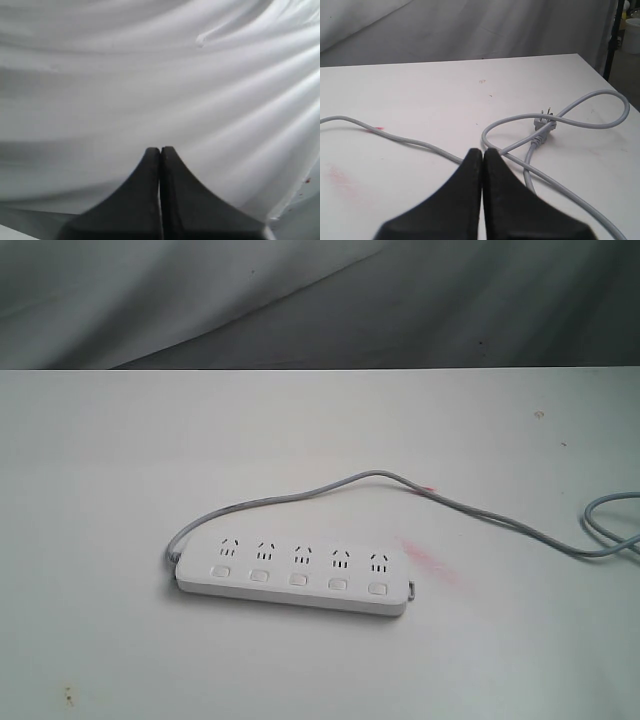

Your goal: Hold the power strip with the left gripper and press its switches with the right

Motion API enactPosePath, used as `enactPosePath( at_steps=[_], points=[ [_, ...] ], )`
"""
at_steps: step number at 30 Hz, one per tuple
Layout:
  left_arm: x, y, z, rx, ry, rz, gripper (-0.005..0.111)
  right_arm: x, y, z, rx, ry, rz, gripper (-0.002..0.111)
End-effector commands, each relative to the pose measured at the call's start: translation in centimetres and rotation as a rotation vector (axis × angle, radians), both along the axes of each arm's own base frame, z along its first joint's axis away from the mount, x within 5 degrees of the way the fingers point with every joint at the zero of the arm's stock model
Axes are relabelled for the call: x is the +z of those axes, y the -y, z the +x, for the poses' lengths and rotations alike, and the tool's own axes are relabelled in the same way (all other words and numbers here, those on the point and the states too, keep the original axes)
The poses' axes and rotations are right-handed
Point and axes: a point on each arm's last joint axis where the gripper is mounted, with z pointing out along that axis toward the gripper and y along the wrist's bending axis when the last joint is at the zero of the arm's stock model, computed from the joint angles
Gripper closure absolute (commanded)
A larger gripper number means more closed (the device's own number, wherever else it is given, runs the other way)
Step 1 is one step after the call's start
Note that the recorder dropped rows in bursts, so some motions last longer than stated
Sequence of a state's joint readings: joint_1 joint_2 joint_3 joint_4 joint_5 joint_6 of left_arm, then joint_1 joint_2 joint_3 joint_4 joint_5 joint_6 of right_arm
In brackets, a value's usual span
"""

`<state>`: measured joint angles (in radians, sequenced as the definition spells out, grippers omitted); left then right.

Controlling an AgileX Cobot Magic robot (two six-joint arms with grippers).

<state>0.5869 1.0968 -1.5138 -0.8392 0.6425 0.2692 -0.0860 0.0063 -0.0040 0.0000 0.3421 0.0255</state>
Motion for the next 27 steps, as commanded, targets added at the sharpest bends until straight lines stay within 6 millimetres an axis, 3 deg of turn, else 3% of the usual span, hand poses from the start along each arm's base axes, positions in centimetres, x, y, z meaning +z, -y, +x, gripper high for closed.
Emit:
enactPosePath(
  at_steps=[1, 6, 12, 17, 27],
  points=[
    [0.1, 0.8, -1.1, -0.021, 0.03, -0.179, 0.107, -0.1, 0.1, 0.0, -0.007, 0.005, -0.009, 0.108],
    [0.1, 1.7, -2.6, 0.007, 0.031, -0.123, 0.107, -0.1, 0.1, 0.0, -0.007, 0.005, -0.009, 0.108],
    [-1.2, 3.3, -3.5, 0.056, 0.008, 0.125, 0.107, -0.1, 0.1, 0.0, -0.007, 0.005, -0.009, 0.108],
    [-4.8, 5.3, -3.7, -0.021, -0.038, 0.237, 0.107, -0.1, 0.1, 0.0, -0.007, 0.005, -0.009, 0.108],
    [-14.7, 7.0, -4.7, -0.137, -0.221, 0.267, 0.107, -0.1, 0.1, 0.0, -0.007, 0.005, -0.009, 0.108]
  ],
)
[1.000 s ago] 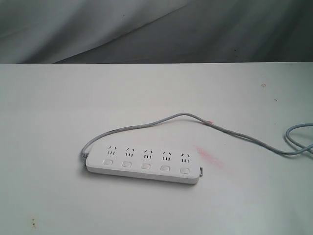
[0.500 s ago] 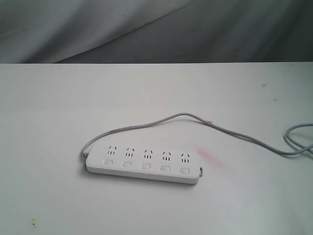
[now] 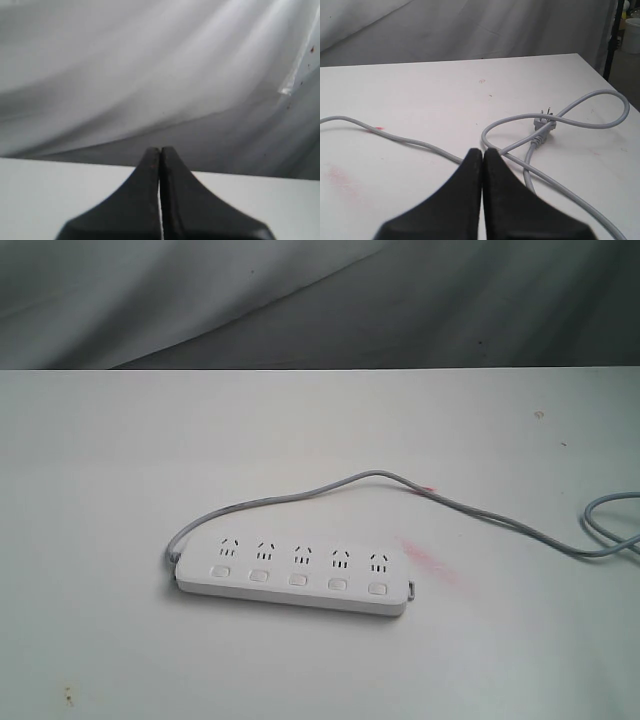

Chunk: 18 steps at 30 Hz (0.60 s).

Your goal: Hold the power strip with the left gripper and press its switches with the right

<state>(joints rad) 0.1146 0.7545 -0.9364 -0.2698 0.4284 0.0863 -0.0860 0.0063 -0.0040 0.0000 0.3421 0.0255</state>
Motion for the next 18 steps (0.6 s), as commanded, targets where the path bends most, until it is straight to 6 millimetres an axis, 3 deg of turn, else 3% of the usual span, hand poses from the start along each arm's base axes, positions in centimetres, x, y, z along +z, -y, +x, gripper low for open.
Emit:
enactPosePath(
  at_steps=[1, 8, 13, 18],
  points=[
    [-3.9, 0.1, -1.1, 0.007, -0.021, 0.026, 0.107, -0.1, 0.1, 0.0, -0.007, 0.005, -0.009, 0.108],
    [-9.3, 0.0, -3.6, 0.044, 0.041, 0.11, 0.107, -0.1, 0.1, 0.0, -0.007, 0.005, -0.009, 0.108],
    [-13.3, 0.8, -6.1, -0.037, 0.067, 0.195, 0.107, -0.1, 0.1, 0.0, -0.007, 0.005, -0.009, 0.108],
    [-15.7, 0.9, -8.5, -0.059, 0.147, 0.175, 0.107, -0.1, 0.1, 0.0, -0.007, 0.005, -0.009, 0.108]
  ],
)
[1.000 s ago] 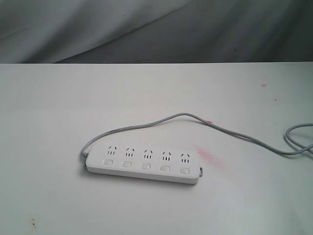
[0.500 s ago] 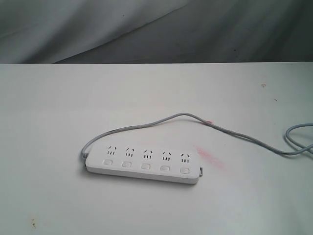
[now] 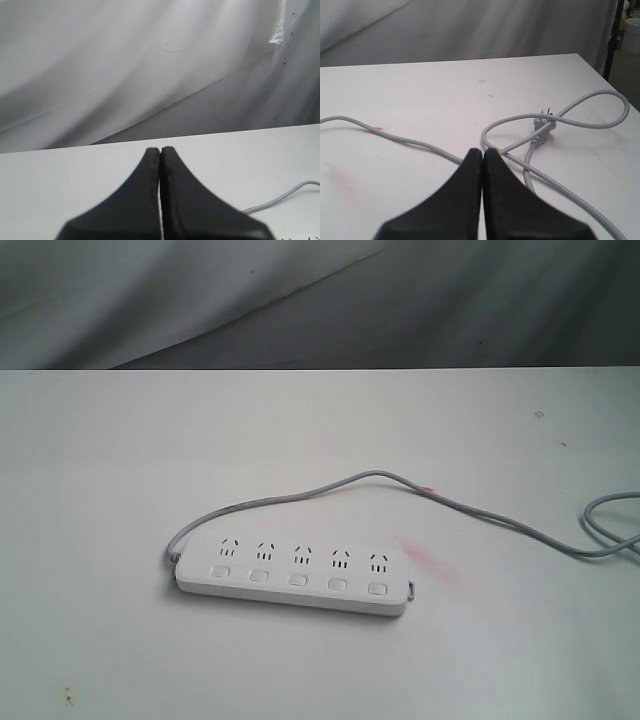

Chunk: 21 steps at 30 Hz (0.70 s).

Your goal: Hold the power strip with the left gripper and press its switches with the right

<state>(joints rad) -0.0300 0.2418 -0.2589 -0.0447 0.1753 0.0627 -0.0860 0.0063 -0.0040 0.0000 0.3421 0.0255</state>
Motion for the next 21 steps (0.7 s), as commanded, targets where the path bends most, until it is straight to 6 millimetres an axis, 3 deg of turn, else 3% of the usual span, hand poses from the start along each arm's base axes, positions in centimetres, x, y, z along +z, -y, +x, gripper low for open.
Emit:
enactPosePath(
  at_steps=[1, 14, 21],
  points=[
    [-1.0, 0.0, -1.6, -0.006, 0.087, -0.02, 0.107, -0.1, 0.1, 0.0, -0.007, 0.005, -0.009, 0.108],
    [-6.8, -0.1, -1.8, 0.002, -0.032, -0.009, 0.107, -0.1, 0.1, 0.0, -0.007, 0.005, -0.009, 0.108],
    [-7.5, -0.1, -1.7, 0.002, -0.049, -0.008, 0.107, -0.1, 0.1, 0.0, -0.007, 0.005, -0.009, 0.108]
  ],
)
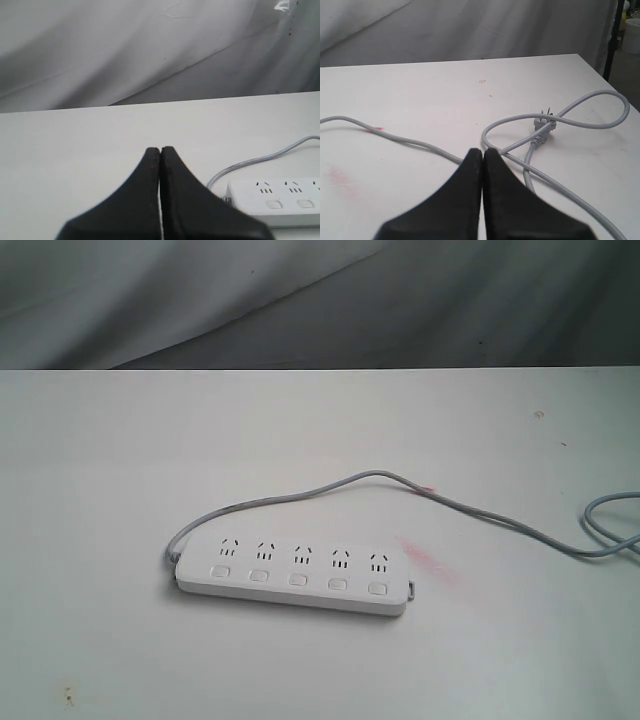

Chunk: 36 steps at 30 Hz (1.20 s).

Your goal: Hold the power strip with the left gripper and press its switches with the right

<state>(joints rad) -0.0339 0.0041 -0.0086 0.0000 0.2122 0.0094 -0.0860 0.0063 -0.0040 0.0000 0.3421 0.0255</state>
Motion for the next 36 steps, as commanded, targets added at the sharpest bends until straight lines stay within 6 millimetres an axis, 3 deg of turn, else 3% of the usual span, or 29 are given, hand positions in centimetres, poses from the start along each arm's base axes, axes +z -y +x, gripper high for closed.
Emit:
enactPosePath(
  at_steps=[1, 36],
  points=[
    [-0.24, 0.01, 0.0, -0.003, -0.002, -0.001, 0.107, -0.07, 0.06, -0.03, -0.007, 0.005, -0.009, 0.108],
    [-0.7, 0.02, -0.07, -0.003, -0.053, -0.007, 0.107, -0.07, 0.06, -0.03, -0.007, 0.005, -0.009, 0.108]
  ],
)
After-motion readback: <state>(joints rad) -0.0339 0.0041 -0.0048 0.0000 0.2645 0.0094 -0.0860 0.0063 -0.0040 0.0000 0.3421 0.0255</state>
